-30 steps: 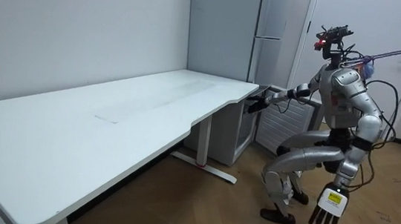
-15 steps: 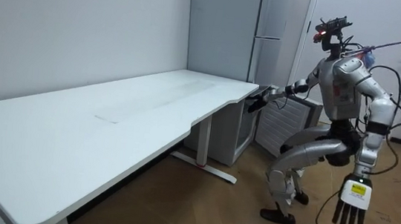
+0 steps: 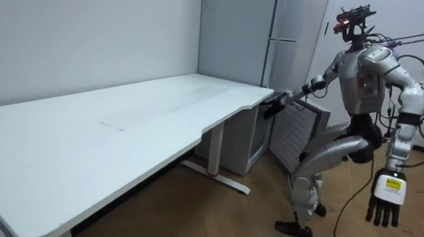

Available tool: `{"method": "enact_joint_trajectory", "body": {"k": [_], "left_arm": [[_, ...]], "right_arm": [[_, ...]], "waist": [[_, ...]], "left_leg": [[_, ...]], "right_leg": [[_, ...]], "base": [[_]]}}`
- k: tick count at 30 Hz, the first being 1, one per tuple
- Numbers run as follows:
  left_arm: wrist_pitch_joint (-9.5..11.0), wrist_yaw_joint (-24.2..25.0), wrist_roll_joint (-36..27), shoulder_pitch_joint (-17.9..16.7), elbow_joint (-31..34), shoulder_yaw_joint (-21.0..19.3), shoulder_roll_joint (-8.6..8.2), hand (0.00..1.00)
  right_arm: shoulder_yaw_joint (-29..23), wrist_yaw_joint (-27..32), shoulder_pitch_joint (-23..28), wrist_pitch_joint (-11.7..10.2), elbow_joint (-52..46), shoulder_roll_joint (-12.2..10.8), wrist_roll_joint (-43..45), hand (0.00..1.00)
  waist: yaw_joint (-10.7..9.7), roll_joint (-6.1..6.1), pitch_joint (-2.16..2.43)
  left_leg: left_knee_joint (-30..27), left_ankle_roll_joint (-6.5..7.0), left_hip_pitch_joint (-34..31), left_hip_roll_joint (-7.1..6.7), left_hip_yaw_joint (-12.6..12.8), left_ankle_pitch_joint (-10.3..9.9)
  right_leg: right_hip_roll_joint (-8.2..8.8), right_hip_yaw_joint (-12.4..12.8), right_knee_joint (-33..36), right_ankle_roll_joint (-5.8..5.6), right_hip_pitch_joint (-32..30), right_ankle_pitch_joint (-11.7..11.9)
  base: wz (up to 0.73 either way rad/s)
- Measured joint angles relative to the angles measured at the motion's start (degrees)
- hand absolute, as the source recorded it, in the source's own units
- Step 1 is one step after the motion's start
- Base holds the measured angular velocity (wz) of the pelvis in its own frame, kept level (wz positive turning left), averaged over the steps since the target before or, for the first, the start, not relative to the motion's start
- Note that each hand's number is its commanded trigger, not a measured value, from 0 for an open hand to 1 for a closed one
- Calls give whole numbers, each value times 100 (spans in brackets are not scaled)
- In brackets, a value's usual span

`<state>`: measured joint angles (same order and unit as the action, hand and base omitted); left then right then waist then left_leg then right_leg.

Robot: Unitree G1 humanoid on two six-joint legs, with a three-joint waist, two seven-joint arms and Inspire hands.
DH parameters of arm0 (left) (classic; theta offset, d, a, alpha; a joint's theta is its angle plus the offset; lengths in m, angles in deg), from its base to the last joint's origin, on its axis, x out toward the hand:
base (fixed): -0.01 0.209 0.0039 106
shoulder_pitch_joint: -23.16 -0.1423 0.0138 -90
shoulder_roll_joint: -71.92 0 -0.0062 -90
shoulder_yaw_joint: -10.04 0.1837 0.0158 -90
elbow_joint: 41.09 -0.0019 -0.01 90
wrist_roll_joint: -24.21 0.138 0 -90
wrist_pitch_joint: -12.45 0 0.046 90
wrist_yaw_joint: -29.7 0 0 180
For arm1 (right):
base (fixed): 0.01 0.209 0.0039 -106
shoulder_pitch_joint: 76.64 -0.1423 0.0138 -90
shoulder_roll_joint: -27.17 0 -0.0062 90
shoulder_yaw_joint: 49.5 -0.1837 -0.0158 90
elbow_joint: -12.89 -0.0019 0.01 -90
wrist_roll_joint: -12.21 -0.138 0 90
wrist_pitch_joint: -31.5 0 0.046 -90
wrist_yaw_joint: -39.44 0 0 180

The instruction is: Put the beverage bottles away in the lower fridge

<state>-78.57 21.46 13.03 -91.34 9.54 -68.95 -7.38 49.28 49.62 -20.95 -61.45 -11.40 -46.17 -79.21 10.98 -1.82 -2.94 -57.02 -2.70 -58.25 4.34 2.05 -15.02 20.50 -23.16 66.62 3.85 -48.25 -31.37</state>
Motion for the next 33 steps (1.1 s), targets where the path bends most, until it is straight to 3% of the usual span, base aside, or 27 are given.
{"method": "enact_joint_trajectory", "body": {"k": [3, 9, 11, 15, 17, 20, 22, 27, 28, 30, 33], "left_arm": [[-42, 14, -163, 3, 7, 1, -42, 0], [-135, -2, -30, 286, -231, -28, -154, 0], [-153, -1, -30, 377, -307, -28, -227, 0], [-133, -8, -26, 531, -599, -149, -432, 0], [-108, -41, -24, 577, -755, -201, -605, 0], [-106, -43, 298, 571, -897, -277, -806, 0], [-105, -46, 315, 568, -929, -341, -835, 0], [101, -202, 457, 478, -970, -746, -918, 0], [142, -252, 458, 431, -965, -805, -946, 0], [176, -289, 470, 412, -1051, -883, -969, 0], [286, -304, 462, 399, -1160, -1116, -1006, 0]], "right_arm": [[-64, -415, 315, 178, 338, 31, 198, 0], [-98, -1195, 1061, 490, 1140, -15, 1332, 0], [-97, -1406, 1556, 564, 1278, -159, 1822, 0], [-105, -1682, 2164, 633, 1422, -506, 2278, 0], [-138, -1808, 2567, 690, 1483, -790, 2410, 0], [-237, -1930, 3031, 764, 1429, -1027, 2600, 0], [-268, -1978, 3237, 807, 1331, -1134, 2727, 0], [-595, -2023, 3583, 789, 887, -1097, 3331, 0], [-641, -2023, 3612, 792, 655, -1034, 3569, 0], [-841, -1983, 3632, 778, 40, -895, 4067, 0], [-1203, -1938, 3712, 735, -742, -723, 4658, 0]], "waist": [[26, -35, 1], [16, -30, 19], [2, -44, 31], [-154, -62, 114], [-179, -45, 197], [-230, -56, 232], [-317, -129, 266], [-431, -224, 275], [-509, -285, 245], [-631, -302, 227], [-798, -349, 230]], "left_leg": [[232, 20, 206, 14, -59, 37], [816, 75, 887, -15, -87, 66], [1166, 92, 1296, -20, -72, 77], [1625, 107, 1936, -96, -48, 86], [1974, 113, 2416, -98, -40, 94], [2431, 118, 3060, -116, 75, 105], [2671, 99, 3376, -152, 125, 151], [3156, 71, 4121, -168, 277, 187], [3214, 69, 4225, -174, 315, 189], [3326, 67, 4421, -167, 428, 190], [3449, 72, 4575, -167, 494, 207]], "right_leg": [[-96, -148, -351, -32, 314, 93], [-358, -385, -1272, -311, 1191, 331], [-482, -426, -1775, -410, 1630, 481], [-609, -449, -2421, -563, 2306, 634], [-754, -508, -2988, -651, 2816, 807], [-846, -505, -3573, -751, 3449, 973], [-870, -508, -3850, -783, 3720, 1047], [-975, -444, -4408, -836, 4395, 1246], [-978, -389, -4442, -844, 4458, 1258], [-986, -294, -4531, -855, 4571, 1300], [-1018, -261, -4726, -877, 4711, 1393]], "base": [[10], [8], [0], [8], [2], [-7], [-7], [-14], [-15], [-25], [-15]]}}
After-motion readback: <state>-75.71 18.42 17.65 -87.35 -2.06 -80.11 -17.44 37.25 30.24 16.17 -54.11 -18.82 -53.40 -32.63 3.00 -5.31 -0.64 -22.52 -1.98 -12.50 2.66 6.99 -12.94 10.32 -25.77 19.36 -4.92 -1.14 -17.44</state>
